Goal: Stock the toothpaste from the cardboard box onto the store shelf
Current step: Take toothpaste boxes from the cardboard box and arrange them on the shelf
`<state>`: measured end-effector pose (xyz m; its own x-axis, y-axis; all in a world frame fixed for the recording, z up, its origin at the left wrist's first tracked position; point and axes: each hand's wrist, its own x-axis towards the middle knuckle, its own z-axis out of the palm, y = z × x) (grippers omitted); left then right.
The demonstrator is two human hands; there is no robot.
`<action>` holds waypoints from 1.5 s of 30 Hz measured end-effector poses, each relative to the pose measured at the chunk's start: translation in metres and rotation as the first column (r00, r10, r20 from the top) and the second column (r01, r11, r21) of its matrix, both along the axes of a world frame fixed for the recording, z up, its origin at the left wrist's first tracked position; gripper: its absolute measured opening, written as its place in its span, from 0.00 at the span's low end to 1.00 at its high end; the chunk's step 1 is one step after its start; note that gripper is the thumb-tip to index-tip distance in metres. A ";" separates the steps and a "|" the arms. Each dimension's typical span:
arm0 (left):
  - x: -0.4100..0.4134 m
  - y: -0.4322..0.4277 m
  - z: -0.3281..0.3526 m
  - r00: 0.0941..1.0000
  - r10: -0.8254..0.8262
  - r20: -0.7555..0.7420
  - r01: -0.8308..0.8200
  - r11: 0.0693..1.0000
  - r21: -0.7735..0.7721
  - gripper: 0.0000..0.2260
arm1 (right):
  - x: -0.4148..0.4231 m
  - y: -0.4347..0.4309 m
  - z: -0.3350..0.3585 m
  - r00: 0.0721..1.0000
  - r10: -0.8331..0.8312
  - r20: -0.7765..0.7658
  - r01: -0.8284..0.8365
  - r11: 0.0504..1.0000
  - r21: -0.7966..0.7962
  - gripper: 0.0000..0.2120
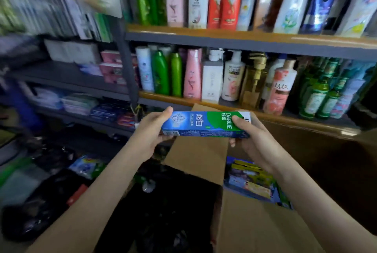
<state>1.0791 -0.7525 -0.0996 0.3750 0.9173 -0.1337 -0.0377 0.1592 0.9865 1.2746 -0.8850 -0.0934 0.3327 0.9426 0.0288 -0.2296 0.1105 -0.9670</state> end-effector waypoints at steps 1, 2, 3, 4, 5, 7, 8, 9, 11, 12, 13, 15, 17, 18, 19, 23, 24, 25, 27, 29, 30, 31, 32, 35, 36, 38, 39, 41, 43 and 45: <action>-0.013 0.007 0.000 1.000 0.023 0.013 -0.023 1.000 -0.010 0.13 | -0.014 0.012 0.002 1.000 0.005 0.017 -0.005 1.000 0.007 0.10; -0.027 0.014 -0.001 0.998 0.046 0.033 -0.046 0.999 -0.023 0.13 | -0.028 0.025 0.003 1.000 0.002 0.028 -0.002 1.000 0.006 0.07; -0.042 0.020 -0.003 0.996 0.070 0.056 -0.068 0.997 -0.041 0.13 | -0.044 0.040 0.003 0.999 -0.014 0.039 0.014 1.000 0.000 0.05; -0.058 0.030 -0.006 0.993 0.096 0.075 -0.092 0.994 -0.055 0.13 | -0.062 0.057 0.002 0.998 -0.041 0.054 0.041 0.999 -0.002 0.05; -0.076 0.040 -0.010 0.989 0.120 0.090 -0.114 0.991 -0.068 0.13 | -0.079 0.075 0.001 0.995 -0.078 0.066 0.078 0.997 -0.002 0.06; -0.115 0.066 -0.014 0.980 0.157 0.122 -0.148 0.986 -0.081 0.11 | -0.116 0.112 0.000 0.986 -0.162 0.052 0.162 0.987 -0.011 0.09; -0.135 0.082 -0.014 0.975 0.154 0.158 -0.144 0.987 -0.070 0.11 | -0.132 0.131 0.000 0.981 -0.189 0.033 0.189 0.982 -0.018 0.09; -0.155 0.097 -0.012 0.971 0.131 0.199 -0.125 0.991 -0.038 0.12 | -0.149 0.149 0.001 0.979 -0.205 0.011 0.205 0.978 -0.028 0.09; -0.193 0.123 -0.010 0.968 0.034 0.250 -0.052 0.997 0.066 0.15 | -0.178 0.181 0.002 0.976 -0.216 -0.029 0.213 0.974 -0.070 0.07; -0.209 0.136 -0.010 0.971 -0.024 0.237 -0.012 0.989 0.150 0.16 | -0.190 0.195 0.003 0.977 -0.209 -0.051 0.203 0.974 -0.097 0.06; -0.223 0.146 -0.011 0.977 -0.076 0.197 0.026 0.969 0.245 0.17 | -0.202 0.208 0.005 0.979 -0.189 -0.081 0.178 0.976 -0.128 0.05; -0.245 0.168 -0.012 0.991 -0.111 0.074 0.073 0.914 0.399 0.18 | -0.221 0.231 0.008 0.976 -0.122 -0.183 0.087 0.979 -0.186 0.03; -0.257 0.192 -0.011 1.000 -0.008 0.007 0.004 0.894 0.449 0.13 | -0.234 0.249 0.012 0.962 -0.008 -0.273 -0.045 0.982 -0.185 0.06; -0.262 0.205 -0.011 0.998 0.062 0.002 -0.057 0.895 0.441 0.11 | -0.238 0.259 0.013 0.954 0.070 -0.292 -0.118 0.982 -0.148 0.06; -0.266 0.218 -0.011 0.991 0.135 -0.012 -0.118 0.900 0.420 0.08 | -0.241 0.268 0.014 0.947 0.150 -0.283 -0.185 0.977 -0.102 0.06; -0.286 0.267 -0.015 0.941 0.303 -0.148 -0.248 0.919 0.305 0.11 | -0.250 0.316 0.007 0.961 0.270 0.058 -0.264 0.960 -0.099 0.09; -0.292 0.279 -0.015 0.931 0.305 -0.201 -0.247 0.930 0.271 0.13 | -0.253 0.333 0.004 0.960 0.248 0.134 -0.232 0.965 -0.121 0.10; -0.297 0.290 -0.014 0.916 0.299 -0.269 -0.236 0.941 0.243 0.15 | -0.257 0.351 0.001 0.959 0.222 0.177 -0.201 0.971 -0.133 0.11; -0.310 0.311 -0.013 0.883 0.272 -0.383 -0.199 0.955 0.220 0.20 | -0.266 0.388 -0.006 0.965 0.170 0.200 -0.143 0.979 -0.143 0.12; -0.326 0.331 -0.011 0.860 0.261 -0.440 -0.183 0.960 0.211 0.22 | -0.283 0.423 -0.014 0.977 0.139 0.163 -0.118 0.984 -0.131 0.11; -0.335 0.341 -0.013 0.854 0.259 -0.452 -0.188 0.962 0.198 0.23 | -0.293 0.436 -0.018 0.983 0.130 0.132 -0.114 0.986 -0.125 0.10; -0.343 0.351 -0.014 0.854 0.261 -0.450 -0.198 0.963 0.182 0.23 | -0.303 0.448 -0.022 0.987 0.121 0.101 -0.109 0.987 -0.120 0.09; -0.351 0.362 -0.016 0.859 0.263 -0.439 -0.208 0.963 0.171 0.23 | -0.313 0.460 -0.025 0.991 0.109 0.075 -0.100 0.988 -0.114 0.07; -0.372 0.398 -0.023 0.879 0.257 -0.401 -0.214 0.965 0.150 0.20 | -0.340 0.488 -0.035 0.996 0.086 0.001 -0.086 0.994 -0.062 0.05; -0.379 0.412 -0.025 0.886 0.246 -0.393 -0.206 0.968 0.143 0.19 | -0.348 0.497 -0.037 0.995 0.094 -0.025 -0.094 0.995 -0.026 0.05; -0.393 0.441 -0.029 0.893 0.199 -0.404 -0.161 0.979 0.126 0.16 | -0.366 0.517 -0.042 0.994 0.095 -0.056 -0.092 0.994 0.054 0.07; -0.403 0.456 -0.032 0.860 0.176 -0.479 -0.103 0.979 0.175 0.15 | -0.376 0.528 -0.043 0.996 0.069 -0.058 -0.063 0.994 0.090 0.09; -0.424 0.484 -0.036 0.704 0.195 -0.683 0.094 0.928 0.361 0.20 | -0.397 0.550 -0.044 0.998 -0.043 -0.042 0.047 0.992 0.119 0.10; -0.442 0.505 -0.032 0.668 0.229 -0.708 0.279 0.805 0.524 0.26 | -0.418 0.573 -0.045 0.990 -0.139 0.019 0.136 0.986 0.101 0.12; -0.451 0.522 -0.027 0.663 0.157 -0.732 0.460 0.686 0.564 0.29 | -0.440 0.591 -0.045 0.982 -0.148 0.113 0.140 0.987 0.077 0.13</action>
